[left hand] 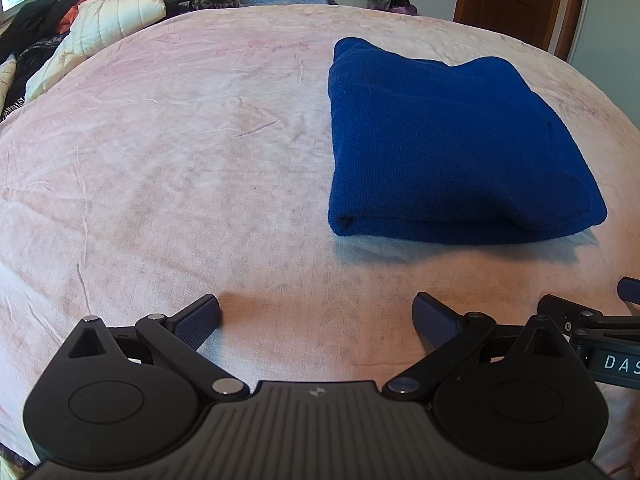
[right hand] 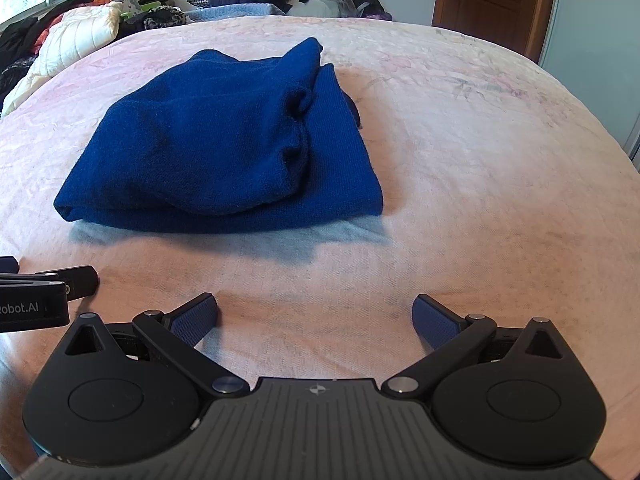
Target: Fold small clothes
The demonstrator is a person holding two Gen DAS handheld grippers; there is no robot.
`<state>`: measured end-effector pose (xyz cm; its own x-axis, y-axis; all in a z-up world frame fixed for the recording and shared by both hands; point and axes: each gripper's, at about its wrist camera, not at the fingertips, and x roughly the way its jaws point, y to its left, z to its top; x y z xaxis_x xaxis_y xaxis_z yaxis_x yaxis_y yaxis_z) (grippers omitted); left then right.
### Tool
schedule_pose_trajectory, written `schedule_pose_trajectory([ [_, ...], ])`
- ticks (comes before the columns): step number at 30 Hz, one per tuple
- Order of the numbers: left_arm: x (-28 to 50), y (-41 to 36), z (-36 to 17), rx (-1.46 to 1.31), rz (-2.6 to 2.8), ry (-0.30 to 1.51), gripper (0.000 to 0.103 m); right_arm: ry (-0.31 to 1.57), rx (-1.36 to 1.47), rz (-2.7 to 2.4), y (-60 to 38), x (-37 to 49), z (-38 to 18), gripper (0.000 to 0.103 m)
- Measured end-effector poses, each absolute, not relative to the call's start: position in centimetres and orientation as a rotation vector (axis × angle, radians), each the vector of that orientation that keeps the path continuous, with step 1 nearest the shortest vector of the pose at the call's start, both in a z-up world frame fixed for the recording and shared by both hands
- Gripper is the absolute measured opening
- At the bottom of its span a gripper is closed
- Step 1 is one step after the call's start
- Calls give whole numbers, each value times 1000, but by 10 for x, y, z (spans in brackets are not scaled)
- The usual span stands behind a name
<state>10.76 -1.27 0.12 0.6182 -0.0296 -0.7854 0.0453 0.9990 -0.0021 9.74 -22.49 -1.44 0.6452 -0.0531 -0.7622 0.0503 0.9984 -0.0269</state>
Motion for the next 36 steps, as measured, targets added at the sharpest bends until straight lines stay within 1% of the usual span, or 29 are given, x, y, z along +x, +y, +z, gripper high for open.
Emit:
schedule_pose_trajectory([
  [36, 109, -11, 1, 22, -51, 913, 103, 867, -4, -59, -225, 97, -14, 103],
])
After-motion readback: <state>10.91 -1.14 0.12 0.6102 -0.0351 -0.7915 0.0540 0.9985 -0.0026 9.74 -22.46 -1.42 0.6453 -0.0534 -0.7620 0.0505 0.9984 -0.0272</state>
